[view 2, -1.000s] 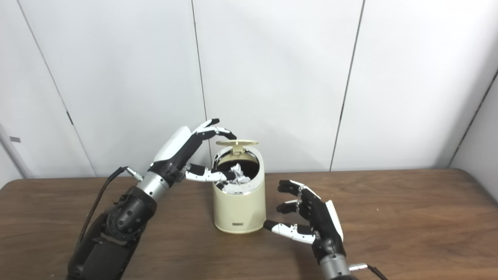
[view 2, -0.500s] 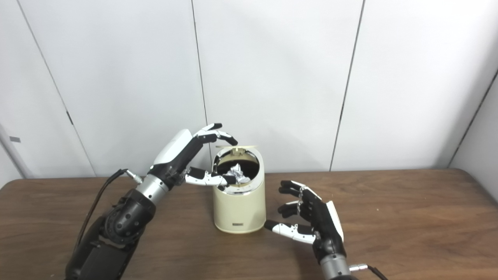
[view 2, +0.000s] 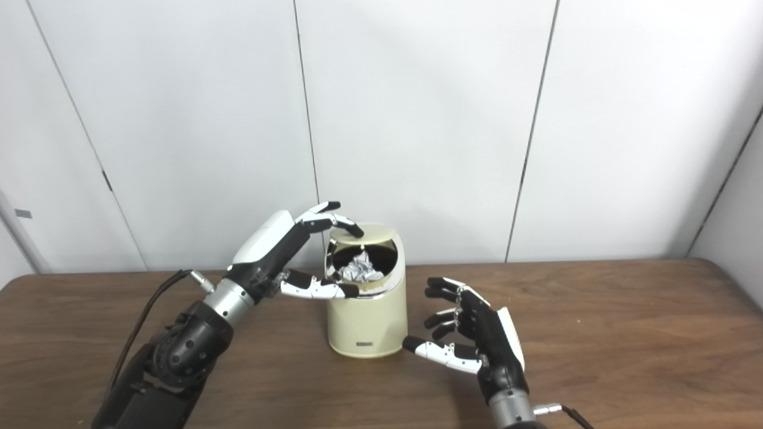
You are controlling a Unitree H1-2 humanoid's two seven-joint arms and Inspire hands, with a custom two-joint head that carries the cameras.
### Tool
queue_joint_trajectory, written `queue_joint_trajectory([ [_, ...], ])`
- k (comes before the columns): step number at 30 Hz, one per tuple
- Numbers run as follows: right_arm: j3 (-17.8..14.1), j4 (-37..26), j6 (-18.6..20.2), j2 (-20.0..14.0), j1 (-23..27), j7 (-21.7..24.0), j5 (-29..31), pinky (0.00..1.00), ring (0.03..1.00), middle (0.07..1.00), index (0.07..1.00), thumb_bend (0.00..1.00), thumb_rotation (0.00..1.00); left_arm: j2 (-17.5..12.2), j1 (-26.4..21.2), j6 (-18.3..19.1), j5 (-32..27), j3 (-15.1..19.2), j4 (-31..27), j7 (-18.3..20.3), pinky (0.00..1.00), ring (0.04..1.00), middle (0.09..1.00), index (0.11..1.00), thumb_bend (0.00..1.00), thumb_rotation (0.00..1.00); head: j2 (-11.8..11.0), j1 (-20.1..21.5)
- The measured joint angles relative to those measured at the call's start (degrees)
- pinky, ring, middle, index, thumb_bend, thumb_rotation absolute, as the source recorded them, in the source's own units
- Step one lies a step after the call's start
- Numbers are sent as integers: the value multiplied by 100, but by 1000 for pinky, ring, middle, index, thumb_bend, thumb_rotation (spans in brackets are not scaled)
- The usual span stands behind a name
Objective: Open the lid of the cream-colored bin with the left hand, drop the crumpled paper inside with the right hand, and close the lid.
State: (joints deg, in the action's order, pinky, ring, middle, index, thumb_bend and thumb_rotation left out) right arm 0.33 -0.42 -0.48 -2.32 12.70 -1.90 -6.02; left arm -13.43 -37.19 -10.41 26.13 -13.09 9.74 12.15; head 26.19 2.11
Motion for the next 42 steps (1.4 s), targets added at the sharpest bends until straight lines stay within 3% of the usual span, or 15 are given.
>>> queue_joint_trajectory([
  [5, 4, 0, 0, 0, 0, -1, -48, 417, 514, 722, 724, 692, 139, -10, 29, 8, 9, -41, -16, 29, 846, 975, 791, 745, 819, 264, 9, 0],
  [9, 2, 0, -2, -1, 0, 1, -56, 413, 513, 719, 718, 693, 136, -40, 65, -23, 194, -136, -28, 0, 781, 960, 775, 735, 835, 266, 9, 0],
  [13, 3, 0, -2, -2, 0, 2, -61, 410, 513, 716, 720, 702, 178, -165, 66, -234, 777, -350, -29, -215, 964, 960, 773, 744, 840, 295, 9, 0],
  [16, 7, -1, -2, -11, 0, 1, -96, 408, 515, 719, 722, 701, 196, -241, 72, -255, 1011, -452, -31, -222, 996, 967, 778, 752, 851, 285, -9, 0],
  [34, 34, -129, 32, -5, 0, 6, -95, 410, 519, 724, 726, 708, 227, -290, 152, -257, 1452, -609, -169, -257, 1000, 987, 778, 758, 872, 270, 44, 35],
  [42, 41, -137, 33, -4, 0, 4, -99, 412, 521, 726, 725, 685, 212, -502, 118, -452, 2283, -981, -179, -469, 1000, 973, 777, 763, 886, 266, 79, 35],
])
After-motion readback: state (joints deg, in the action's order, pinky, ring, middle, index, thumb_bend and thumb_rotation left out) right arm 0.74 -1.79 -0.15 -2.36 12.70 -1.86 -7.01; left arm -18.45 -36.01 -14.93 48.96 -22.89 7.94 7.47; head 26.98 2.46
